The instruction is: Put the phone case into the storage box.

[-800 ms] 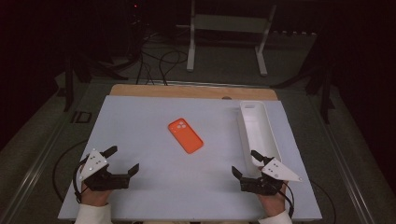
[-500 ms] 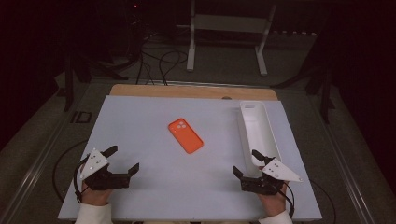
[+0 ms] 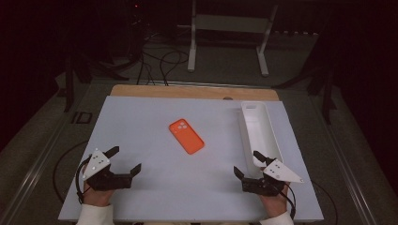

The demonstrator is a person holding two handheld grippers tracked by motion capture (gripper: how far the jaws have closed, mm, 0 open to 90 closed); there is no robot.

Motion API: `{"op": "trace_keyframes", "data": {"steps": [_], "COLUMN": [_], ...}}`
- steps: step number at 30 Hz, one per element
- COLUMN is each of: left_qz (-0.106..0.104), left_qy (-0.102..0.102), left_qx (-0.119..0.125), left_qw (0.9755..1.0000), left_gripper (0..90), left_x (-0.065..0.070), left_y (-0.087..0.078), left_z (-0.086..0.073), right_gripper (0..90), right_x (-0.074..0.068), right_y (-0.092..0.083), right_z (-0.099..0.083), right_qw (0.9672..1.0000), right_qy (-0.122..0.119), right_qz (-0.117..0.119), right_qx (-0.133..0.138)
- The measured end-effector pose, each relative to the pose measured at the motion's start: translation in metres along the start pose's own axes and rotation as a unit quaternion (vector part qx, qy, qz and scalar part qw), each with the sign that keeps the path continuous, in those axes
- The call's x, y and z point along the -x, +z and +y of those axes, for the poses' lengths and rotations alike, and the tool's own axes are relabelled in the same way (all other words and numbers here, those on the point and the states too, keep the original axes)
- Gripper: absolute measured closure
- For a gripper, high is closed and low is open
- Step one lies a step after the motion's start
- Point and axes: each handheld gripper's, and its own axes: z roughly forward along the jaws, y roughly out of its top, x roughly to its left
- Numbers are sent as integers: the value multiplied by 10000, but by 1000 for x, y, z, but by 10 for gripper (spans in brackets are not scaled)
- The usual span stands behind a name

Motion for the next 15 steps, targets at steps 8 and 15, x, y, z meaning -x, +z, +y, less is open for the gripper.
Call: {"op": "trace_keyframes", "data": {"steps": [8,15], "left_qz": [-45,-127], "left_qy": [60,153], "left_qx": [-88,-216], "left_qw": [9999,9996], "left_gripper": [0,0], "left_x": [5,10], "left_y": [6,14], "left_z": [6,11], "right_gripper": [92,92], "right_x": [1,1], "right_y": [-1,-1], "right_z": [2,1], "right_qw": [10000,10000], "right_qy": [20,27], "right_qz": [-8,-24], "right_qx": [48,21]}}
